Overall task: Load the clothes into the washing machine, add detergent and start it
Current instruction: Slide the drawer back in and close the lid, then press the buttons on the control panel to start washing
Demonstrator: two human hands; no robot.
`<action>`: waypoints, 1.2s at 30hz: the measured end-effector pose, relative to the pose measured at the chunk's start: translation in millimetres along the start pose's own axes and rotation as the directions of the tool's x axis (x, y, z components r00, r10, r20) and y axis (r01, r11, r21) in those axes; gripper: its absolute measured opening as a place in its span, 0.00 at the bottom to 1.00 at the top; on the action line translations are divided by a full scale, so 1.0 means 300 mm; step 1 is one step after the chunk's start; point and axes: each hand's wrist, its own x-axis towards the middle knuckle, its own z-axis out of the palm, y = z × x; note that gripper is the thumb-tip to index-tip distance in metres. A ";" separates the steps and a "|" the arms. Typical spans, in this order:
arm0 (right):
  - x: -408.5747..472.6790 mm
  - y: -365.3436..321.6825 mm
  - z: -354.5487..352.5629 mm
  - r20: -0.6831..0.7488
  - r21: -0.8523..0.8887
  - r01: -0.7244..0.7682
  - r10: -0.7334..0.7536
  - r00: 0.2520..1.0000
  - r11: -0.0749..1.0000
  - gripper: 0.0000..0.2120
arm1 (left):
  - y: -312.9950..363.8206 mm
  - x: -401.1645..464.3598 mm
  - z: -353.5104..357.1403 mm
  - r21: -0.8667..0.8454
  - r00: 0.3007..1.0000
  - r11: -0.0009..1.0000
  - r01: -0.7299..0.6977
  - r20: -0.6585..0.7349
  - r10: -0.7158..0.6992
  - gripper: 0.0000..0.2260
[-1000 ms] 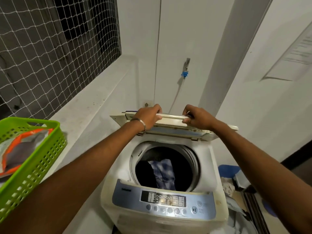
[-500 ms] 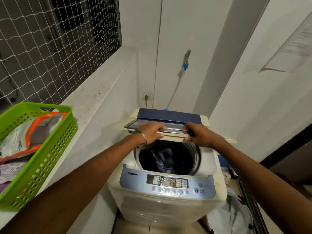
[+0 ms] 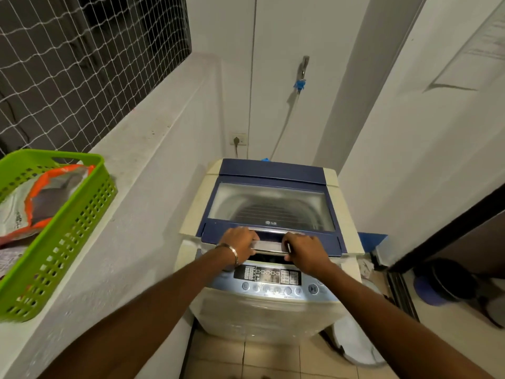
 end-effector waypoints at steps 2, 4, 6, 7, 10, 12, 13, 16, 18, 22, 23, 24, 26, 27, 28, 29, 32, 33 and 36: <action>-0.002 0.005 0.038 0.018 -0.001 -0.029 0.029 0.999 1.000 0.12 | 0.001 -0.004 0.038 0.016 1.000 1.000 0.012 -0.009 -0.012 0.07; -0.006 0.005 0.068 0.041 -0.007 -0.053 0.053 0.998 0.999 0.13 | 0.000 -0.008 0.075 0.018 1.000 1.000 0.025 0.013 -0.025 0.12; -0.009 0.005 0.091 0.061 -0.011 -0.074 0.075 0.995 0.997 0.15 | -0.008 -0.007 0.109 0.021 0.998 0.999 0.041 0.038 -0.041 0.16; -0.014 0.004 0.101 0.077 -0.008 -0.081 0.081 0.994 0.997 0.16 | -0.014 -0.006 0.123 0.029 0.998 0.999 0.041 0.049 -0.042 0.17; -0.034 0.001 0.120 0.125 0.032 -0.099 0.095 0.988 0.995 0.20 | -0.030 -0.007 0.157 0.069 0.996 0.998 0.005 0.084 -0.011 0.23; -0.046 -0.005 0.129 0.122 0.056 -0.106 0.099 0.988 0.993 0.21 | -0.033 -0.015 0.165 0.088 0.996 0.996 -0.015 0.088 0.007 0.27; -0.050 -0.007 0.134 0.117 0.066 -0.112 0.104 0.988 0.991 0.20 | -0.032 -0.019 0.169 0.093 0.996 0.996 -0.015 0.083 0.007 0.28; -0.060 -0.018 0.143 0.105 0.090 -0.134 0.125 0.987 0.987 0.21 | -0.029 -0.031 0.187 0.094 0.998 0.995 -0.022 0.056 0.017 0.29; -0.067 -0.024 0.153 0.092 0.085 -0.138 0.130 0.987 0.987 0.22 | -0.033 -0.047 0.209 0.111 0.998 0.993 -0.029 0.060 0.022 0.35; -0.100 -0.050 0.177 0.085 0.033 -0.141 0.138 0.987 0.989 0.29 | -0.030 -0.108 0.258 0.155 1.000 0.988 -0.012 0.022 0.009 0.41; -0.116 -0.060 0.187 0.071 -0.008 -0.136 0.137 0.988 0.991 0.30 | -0.020 -0.130 0.270 0.134 1.000 0.991 0.007 -0.001 -0.007 0.39; -0.136 -0.074 0.198 0.040 -0.048 -0.128 0.130 0.991 0.991 0.29 | -0.009 -0.154 0.281 0.117 1.000 0.993 0.021 -0.022 -0.018 0.37; -0.189 -0.112 0.225 -0.047 -0.088 -0.109 0.105 0.993 0.990 0.23 | 0.011 -0.215 0.313 0.142 0.996 0.990 0.006 -0.087 0.007 0.36; -0.221 -0.132 0.245 -0.089 -0.093 -0.103 0.095 0.992 0.990 0.21 | 0.020 -0.248 0.336 0.173 0.994 0.985 -0.010 -0.102 0.029 0.35; -0.256 -0.153 0.267 -0.120 -0.097 -0.101 0.089 0.989 0.990 0.21 | 0.032 -0.284 0.363 0.190 0.995 0.981 -0.022 -0.091 0.040 0.35; -0.294 -0.174 0.289 -0.134 -0.099 -0.101 0.087 0.987 0.990 0.21 | 0.044 -0.320 0.394 0.200 0.996 0.979 -0.030 -0.078 0.046 0.34; -0.402 -0.226 0.354 -0.095 -0.113 -0.091 0.081 0.992 0.989 0.29 | 0.073 -0.410 0.456 0.218 0.997 0.974 -0.055 -0.046 0.067 0.36; -0.431 -0.232 0.376 -0.072 -0.120 -0.091 0.083 0.994 0.989 0.32 | 0.080 -0.427 0.467 0.220 0.997 0.974 -0.053 -0.041 0.063 0.36; -0.497 -0.232 0.433 -0.022 -0.145 -0.078 0.075 0.997 0.986 0.33 | 0.103 -0.454 0.479 0.205 0.999 0.979 0.006 -0.038 0.002 0.36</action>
